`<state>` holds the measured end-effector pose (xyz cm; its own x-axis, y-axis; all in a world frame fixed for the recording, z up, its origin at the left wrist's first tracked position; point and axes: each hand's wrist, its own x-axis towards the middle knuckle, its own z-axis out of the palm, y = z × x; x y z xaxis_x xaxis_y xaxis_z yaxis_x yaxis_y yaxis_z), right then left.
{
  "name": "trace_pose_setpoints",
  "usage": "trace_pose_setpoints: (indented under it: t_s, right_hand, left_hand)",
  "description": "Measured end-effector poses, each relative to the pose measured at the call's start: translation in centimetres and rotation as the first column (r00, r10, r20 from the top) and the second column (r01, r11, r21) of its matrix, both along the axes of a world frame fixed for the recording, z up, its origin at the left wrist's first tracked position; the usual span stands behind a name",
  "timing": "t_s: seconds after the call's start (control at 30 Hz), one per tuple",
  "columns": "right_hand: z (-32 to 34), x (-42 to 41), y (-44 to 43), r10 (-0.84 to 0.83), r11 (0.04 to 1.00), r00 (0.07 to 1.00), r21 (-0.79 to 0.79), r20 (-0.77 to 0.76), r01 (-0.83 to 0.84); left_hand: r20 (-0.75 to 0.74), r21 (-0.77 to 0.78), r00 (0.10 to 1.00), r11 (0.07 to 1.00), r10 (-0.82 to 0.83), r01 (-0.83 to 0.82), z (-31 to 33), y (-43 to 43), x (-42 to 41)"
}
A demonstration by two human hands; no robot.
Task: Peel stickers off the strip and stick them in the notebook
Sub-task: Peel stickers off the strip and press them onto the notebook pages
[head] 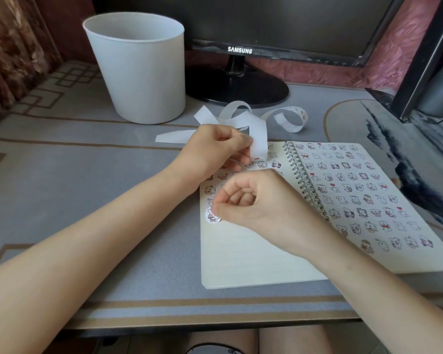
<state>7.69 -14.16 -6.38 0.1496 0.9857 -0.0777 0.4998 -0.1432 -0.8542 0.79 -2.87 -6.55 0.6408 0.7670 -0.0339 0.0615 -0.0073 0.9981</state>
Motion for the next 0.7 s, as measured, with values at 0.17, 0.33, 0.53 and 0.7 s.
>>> trace_pose_setpoints:
  t_s: [0.17, 0.33, 0.53, 0.7]
  right_hand:
    - [-0.26, -0.12, -0.01, -0.016, 1.0, 1.0, 0.015, 0.022, 0.016]
    - [-0.56, -0.27, 0.0, -0.046, 0.999, 0.995, 0.021, 0.084, 0.044]
    - [-0.65, -0.39, 0.1, -0.054, 0.998, 0.992, 0.024, 0.114, 0.052]
    - [-0.64, -0.41, 0.12, -0.057, 0.998, 0.991, 0.02, 0.122, 0.055]
  left_hand:
    - [0.001, -0.001, 1.0, 1.0, -0.003, 0.003, 0.07, -0.05, -0.02]
    - [-0.001, 0.008, 1.0, 1.0, -0.006, 0.006, 0.09, -0.08, -0.06]
    - [-0.007, 0.016, 1.0, 1.0, -0.013, 0.013, 0.1, -0.08, -0.06]
    - [-0.008, 0.013, 1.0, 1.0, -0.016, 0.016, 0.06, -0.11, -0.05]
